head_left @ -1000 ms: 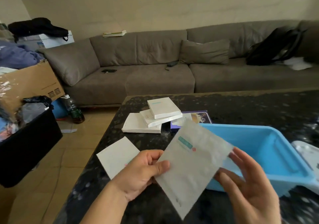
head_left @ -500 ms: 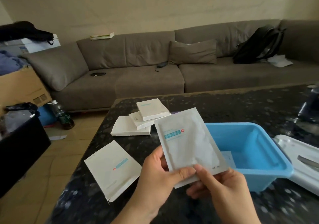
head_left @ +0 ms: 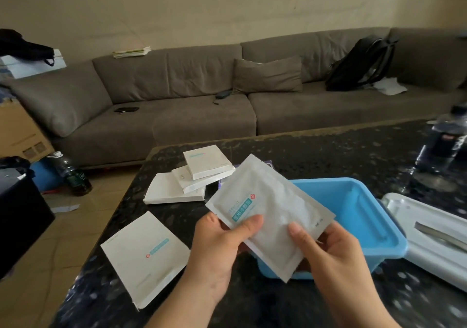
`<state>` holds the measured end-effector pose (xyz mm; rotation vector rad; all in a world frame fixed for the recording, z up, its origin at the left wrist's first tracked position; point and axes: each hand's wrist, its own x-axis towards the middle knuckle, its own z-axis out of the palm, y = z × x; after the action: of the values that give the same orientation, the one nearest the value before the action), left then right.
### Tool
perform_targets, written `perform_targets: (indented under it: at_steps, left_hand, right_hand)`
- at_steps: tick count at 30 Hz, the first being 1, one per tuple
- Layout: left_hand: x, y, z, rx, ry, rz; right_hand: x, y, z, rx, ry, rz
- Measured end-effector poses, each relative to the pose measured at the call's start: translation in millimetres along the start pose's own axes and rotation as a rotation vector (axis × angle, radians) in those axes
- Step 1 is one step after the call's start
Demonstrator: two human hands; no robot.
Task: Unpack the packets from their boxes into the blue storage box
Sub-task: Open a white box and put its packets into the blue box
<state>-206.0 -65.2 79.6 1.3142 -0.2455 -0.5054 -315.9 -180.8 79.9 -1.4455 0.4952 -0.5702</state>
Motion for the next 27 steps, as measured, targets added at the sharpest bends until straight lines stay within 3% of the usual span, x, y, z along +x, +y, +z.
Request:
perform_targets:
  at_steps: [5,8,10,14,18,22,27]
  left_hand:
    - [16.2,13.0,8.3,-0.019,-0.025,0.004]
    - [40.0,25.5,8.2,0.404,-0.007,0.112]
    - [53.6,31.6,13.2,0.653,-0.075,0.153]
    - [74.7,34.2,22.5,1.005,-0.227,0.225]
    - [91.4,22.7,29.2,1.269,-0.210,0.335]
    - [101.3,7.2,33.3,1.443,-0.279,0.413]
    - [110.9,-2.8,31.7,1.342,-0.269,0.444]
  right_hand:
    - [36.4,-11.3,-32.2,-0.189,0.054,-0.126]
    - [69.3,-19.3,-51.7,-0.309,-0.012,-0.084]
    - [93.2,-23.3,-64.8,-0.463,-0.064,-0.065]
    - [129.4,-22.3,-85.6,-0.738,-0.308,0.073]
    - [142.8,-3.3,-83.8,-0.835,-0.441,0.214]
    - [147.9,18.0,-72.0,-0.883,-0.521,0.319]
    - [147.5,27.6,-60.4,-0.892,-0.575,0.422]
